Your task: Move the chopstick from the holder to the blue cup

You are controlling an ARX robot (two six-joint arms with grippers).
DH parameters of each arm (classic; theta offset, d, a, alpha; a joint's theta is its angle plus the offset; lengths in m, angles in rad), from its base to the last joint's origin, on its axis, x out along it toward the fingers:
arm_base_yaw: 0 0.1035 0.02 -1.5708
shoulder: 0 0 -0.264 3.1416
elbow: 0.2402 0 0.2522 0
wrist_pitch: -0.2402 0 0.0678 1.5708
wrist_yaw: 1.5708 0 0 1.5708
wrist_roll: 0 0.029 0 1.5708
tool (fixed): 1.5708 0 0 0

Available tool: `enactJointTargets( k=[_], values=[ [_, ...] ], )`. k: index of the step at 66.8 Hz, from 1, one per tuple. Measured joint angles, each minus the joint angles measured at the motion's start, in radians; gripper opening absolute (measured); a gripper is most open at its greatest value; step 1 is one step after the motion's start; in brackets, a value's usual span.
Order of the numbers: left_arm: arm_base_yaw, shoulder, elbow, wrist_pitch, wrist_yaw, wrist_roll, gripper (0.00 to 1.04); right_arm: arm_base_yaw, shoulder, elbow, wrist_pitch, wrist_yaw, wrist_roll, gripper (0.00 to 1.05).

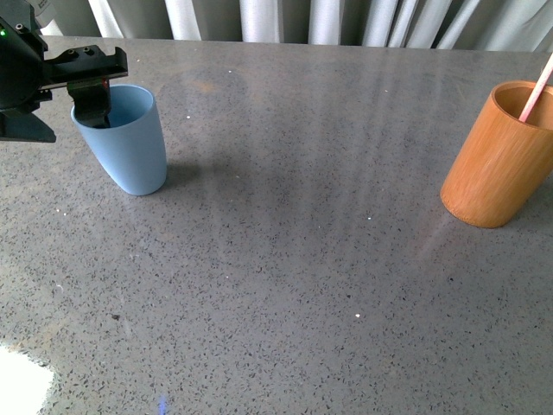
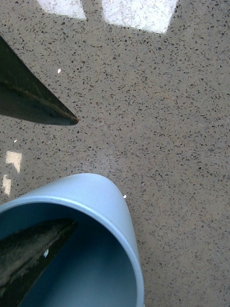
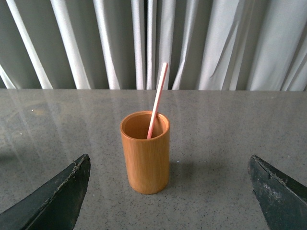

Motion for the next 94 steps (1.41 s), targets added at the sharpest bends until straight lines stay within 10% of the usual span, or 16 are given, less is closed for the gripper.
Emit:
enactJointTargets(
  k=[22, 94],
  values=[
    [-0.011, 0.005, 0.037, -0.064, -0.006, 0.018, 0.02, 0.000, 0.000, 0.000, 0.000, 0.000, 0.000, 0.96],
    [-0.311, 0.101, 0.277, -0.309, 0.036, -0.085, 0.02, 0.000, 0.000, 0.000, 0.000, 0.000, 0.000, 0.96]
  ],
)
